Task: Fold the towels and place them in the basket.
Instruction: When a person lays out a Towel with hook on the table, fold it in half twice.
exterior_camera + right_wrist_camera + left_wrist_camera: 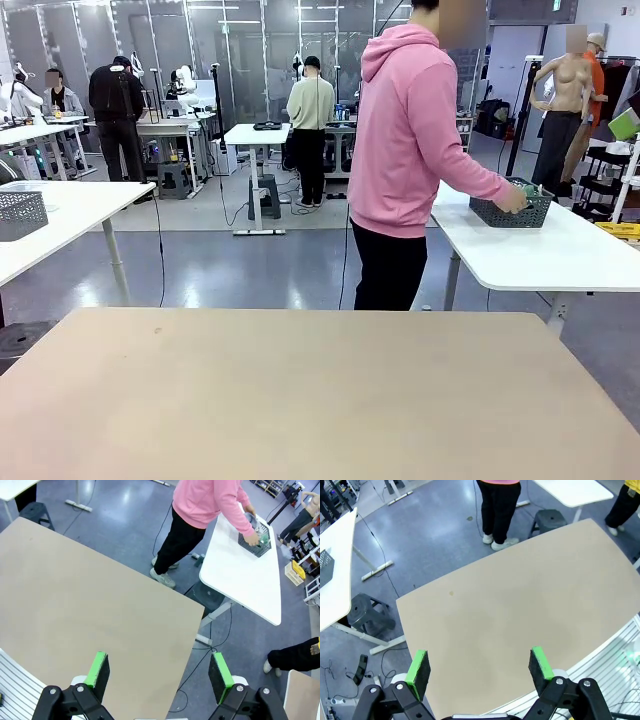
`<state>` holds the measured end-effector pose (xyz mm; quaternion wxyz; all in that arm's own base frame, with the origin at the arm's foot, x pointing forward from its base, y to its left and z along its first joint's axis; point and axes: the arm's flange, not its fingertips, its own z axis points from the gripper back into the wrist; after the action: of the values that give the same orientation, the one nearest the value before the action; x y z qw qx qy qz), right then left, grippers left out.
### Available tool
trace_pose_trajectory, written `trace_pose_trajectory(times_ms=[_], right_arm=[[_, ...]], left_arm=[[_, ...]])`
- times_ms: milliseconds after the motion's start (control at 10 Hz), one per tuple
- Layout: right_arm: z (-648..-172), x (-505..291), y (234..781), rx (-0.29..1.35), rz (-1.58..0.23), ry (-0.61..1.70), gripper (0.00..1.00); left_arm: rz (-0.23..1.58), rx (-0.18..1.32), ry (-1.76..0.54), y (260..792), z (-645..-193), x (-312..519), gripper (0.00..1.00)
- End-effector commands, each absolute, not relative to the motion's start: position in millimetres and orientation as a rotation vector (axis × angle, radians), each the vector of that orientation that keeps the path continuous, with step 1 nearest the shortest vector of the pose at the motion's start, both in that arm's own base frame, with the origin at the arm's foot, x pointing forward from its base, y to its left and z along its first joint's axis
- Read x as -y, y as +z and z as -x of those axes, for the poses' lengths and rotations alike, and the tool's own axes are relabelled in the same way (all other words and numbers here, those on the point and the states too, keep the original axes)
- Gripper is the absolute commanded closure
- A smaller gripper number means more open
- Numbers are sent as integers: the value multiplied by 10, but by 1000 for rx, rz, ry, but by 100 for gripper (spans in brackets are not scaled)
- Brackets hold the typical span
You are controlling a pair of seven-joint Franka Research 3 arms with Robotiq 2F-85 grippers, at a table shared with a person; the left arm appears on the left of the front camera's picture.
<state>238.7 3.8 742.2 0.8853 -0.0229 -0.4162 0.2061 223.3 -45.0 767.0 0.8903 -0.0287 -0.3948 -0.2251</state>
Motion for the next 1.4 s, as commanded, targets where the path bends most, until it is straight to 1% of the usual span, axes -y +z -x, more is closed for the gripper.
trace_pose_trajectory(times_ms=[0,1300], right_arm=[[-2393,-46,7421,865,50,429,0],[-2393,-46,7421,865,50,429,0]], left_arm=[[62,820,-472,7687,-2240,461,0],[62,820,-472,7687,-2240,461,0]])
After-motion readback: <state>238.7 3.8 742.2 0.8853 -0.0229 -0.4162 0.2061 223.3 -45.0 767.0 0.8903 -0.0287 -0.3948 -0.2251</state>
